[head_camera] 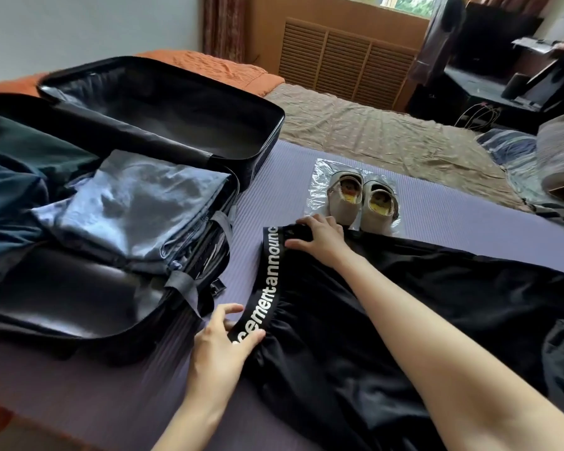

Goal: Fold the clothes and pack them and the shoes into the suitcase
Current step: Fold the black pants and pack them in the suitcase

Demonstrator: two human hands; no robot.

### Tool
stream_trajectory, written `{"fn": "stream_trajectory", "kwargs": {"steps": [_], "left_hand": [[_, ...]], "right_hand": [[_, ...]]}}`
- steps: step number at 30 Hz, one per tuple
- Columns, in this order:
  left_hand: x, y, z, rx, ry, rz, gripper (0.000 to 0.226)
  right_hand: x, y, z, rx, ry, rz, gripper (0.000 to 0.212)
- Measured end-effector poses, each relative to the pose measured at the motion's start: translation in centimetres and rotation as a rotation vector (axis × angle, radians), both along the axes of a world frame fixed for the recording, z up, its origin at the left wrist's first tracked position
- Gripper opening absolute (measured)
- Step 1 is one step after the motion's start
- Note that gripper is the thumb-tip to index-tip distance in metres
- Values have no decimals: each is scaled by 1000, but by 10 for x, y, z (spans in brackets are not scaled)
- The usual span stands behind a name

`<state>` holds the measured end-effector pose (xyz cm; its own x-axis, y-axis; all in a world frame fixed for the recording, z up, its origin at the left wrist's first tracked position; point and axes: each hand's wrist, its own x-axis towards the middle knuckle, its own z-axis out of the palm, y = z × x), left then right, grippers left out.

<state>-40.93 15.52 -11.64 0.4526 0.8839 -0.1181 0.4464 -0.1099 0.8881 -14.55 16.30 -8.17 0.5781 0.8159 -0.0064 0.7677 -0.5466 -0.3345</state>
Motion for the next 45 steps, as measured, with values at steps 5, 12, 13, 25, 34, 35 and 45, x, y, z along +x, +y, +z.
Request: {"fn": "stream_trajectory", "kwargs": {"steps": [5, 12, 13, 25, 34, 35, 45], "left_hand": [[-2, 2, 5, 115, 44, 5, 33], [-19, -5, 12, 385, 275, -49, 40], [-19, -7, 10, 474, 296, -84, 43], [25, -28, -24, 691, 585, -703, 78], [42, -23, -24, 709, 589, -654, 77], [43, -23, -26, 699, 605, -668, 78], [43, -22, -11, 726, 501, -562, 65]], "right_hand": [[9, -37, -2, 103, -9, -44, 71], [-26, -118, -9, -2, 13, 92, 58], [-32, -132, -11, -33, -1, 111, 63], [-23, -141, -37, -397, 26, 76, 57], [-30, -133, -17, -128, 50, 141, 57], [-32, -127, -15, -98, 52, 164, 57], [-14, -35, -36, -362, -103, 184, 56]]}}
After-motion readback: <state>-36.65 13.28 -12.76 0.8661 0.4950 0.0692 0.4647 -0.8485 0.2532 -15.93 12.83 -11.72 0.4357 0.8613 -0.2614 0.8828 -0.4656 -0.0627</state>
